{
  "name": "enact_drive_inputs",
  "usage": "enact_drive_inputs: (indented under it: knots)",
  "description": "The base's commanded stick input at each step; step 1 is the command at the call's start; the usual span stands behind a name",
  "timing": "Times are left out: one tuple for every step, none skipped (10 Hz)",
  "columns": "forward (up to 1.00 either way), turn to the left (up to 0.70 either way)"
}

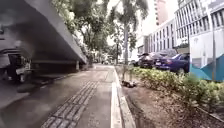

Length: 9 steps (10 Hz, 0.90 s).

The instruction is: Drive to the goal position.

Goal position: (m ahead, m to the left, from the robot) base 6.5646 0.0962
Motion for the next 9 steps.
enact_drive_inputs:
  knots:
    - [0.03,0.13]
    - [0.18,0.46]
    - [0.38,0.62]
    - [0.45,0.27]
    - [0.45,0.27]
    - [0.45,0.27]
    - [0.45,0.27]
    - [0.45,0.25]
    - [0.45,0.08]
